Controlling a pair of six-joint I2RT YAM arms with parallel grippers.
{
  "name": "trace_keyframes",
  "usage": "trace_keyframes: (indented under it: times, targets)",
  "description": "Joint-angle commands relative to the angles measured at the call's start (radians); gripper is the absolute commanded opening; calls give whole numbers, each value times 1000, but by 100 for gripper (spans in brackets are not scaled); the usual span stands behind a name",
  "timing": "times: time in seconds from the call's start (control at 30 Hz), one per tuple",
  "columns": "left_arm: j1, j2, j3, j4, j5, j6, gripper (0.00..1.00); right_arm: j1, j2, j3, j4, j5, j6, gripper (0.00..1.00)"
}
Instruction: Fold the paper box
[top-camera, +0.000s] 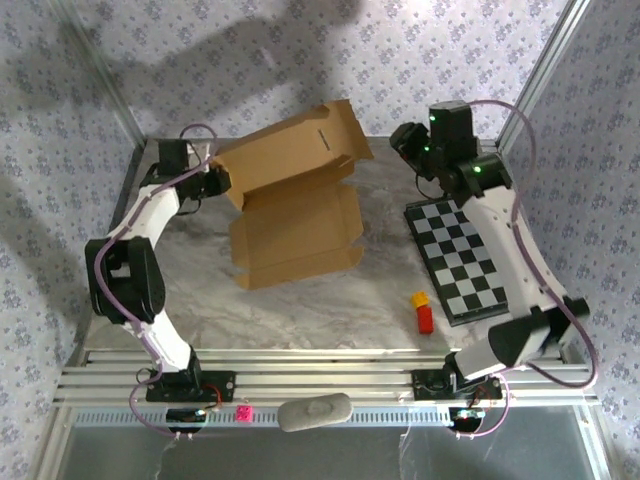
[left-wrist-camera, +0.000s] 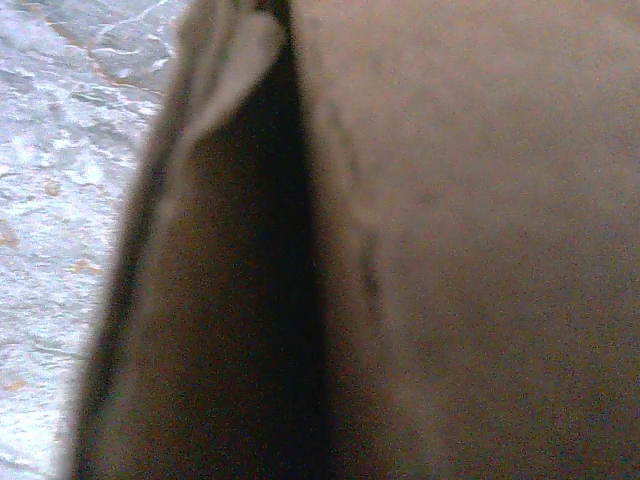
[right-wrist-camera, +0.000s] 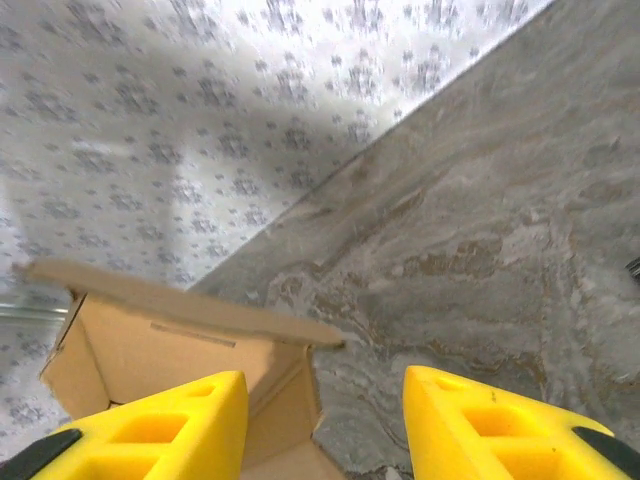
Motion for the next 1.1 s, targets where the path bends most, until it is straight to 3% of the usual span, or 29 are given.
trace_keyframes:
  times: [0.0,0.3,0.47,0.67,0.93,1.07]
  targets:
    - [-1,-61,-28,179,188,-41,0,-14,-87,-35,-14,88,-35,46]
    - [-1,-66,-46,252,258,-61,0,-61,-203,-158,57,51,-53,47]
    - [-11,-51,-3,177,205,-55,0,-90,-202,-134,60,-21,-67,47]
    - [-97,-64,70,5,-106,-40,0,-88,-156,-54,60,-155,-37,46]
    - [-286,-107,134,-148,-646,67,0,-53,-6,153,13,-314,42,45]
    - [-342,-82,199,-210,-777,74,0,-43,89,246,-58,-335,93,44]
